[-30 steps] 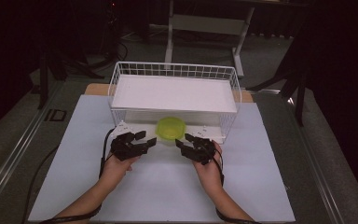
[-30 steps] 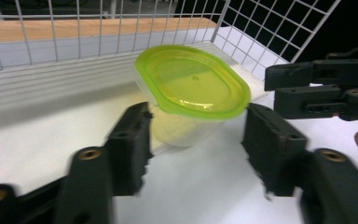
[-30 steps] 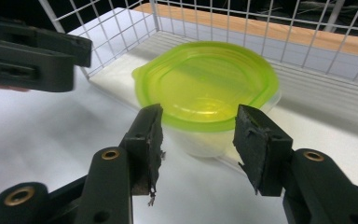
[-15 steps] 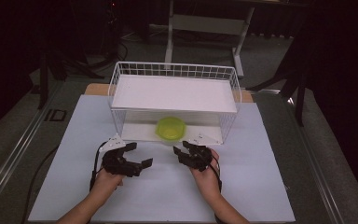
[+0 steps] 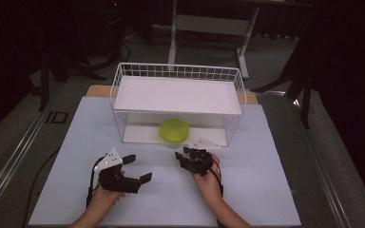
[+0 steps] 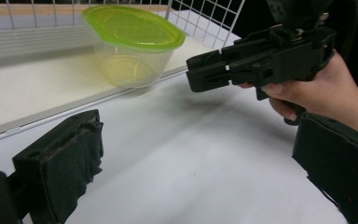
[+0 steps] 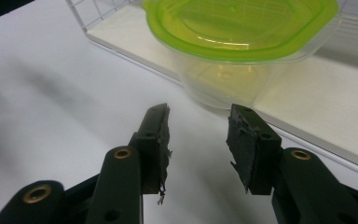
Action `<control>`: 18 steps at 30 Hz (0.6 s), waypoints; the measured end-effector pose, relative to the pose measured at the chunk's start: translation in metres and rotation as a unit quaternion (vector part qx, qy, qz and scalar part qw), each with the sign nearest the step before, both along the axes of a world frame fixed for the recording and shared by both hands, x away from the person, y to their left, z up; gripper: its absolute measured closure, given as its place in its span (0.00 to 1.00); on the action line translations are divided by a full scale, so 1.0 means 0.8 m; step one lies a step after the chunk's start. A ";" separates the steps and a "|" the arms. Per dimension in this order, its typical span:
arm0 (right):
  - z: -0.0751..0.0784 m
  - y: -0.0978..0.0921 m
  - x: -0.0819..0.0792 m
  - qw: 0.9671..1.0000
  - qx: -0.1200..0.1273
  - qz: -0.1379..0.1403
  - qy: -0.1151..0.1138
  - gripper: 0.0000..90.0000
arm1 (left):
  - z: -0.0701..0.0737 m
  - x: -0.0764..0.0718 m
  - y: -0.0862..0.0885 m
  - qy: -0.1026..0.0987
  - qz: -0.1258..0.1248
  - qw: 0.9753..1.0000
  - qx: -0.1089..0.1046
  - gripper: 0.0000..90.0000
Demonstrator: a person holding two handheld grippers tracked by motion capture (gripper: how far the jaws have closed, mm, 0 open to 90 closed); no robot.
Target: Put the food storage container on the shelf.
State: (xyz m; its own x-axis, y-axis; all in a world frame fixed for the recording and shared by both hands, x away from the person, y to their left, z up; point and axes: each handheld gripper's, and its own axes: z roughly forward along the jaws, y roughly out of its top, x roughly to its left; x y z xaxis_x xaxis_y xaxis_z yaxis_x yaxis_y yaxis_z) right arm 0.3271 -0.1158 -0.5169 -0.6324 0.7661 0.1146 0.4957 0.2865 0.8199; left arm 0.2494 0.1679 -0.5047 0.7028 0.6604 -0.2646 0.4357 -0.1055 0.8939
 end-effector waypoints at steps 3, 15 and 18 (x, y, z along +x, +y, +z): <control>-0.002 0.002 0.005 1.000 -0.003 -0.003 0.003 0.69 | -0.001 -0.003 0.002 -0.008 -0.002 1.000 0.004 0.03; -0.006 0.010 0.021 1.000 -0.011 -0.011 0.012 0.92 | -0.005 -0.002 0.004 -0.013 0.001 1.000 0.009 0.03; -0.006 0.012 0.026 1.000 -0.013 -0.024 0.012 0.95 | -0.004 -0.002 0.003 -0.016 0.000 1.000 0.011 0.03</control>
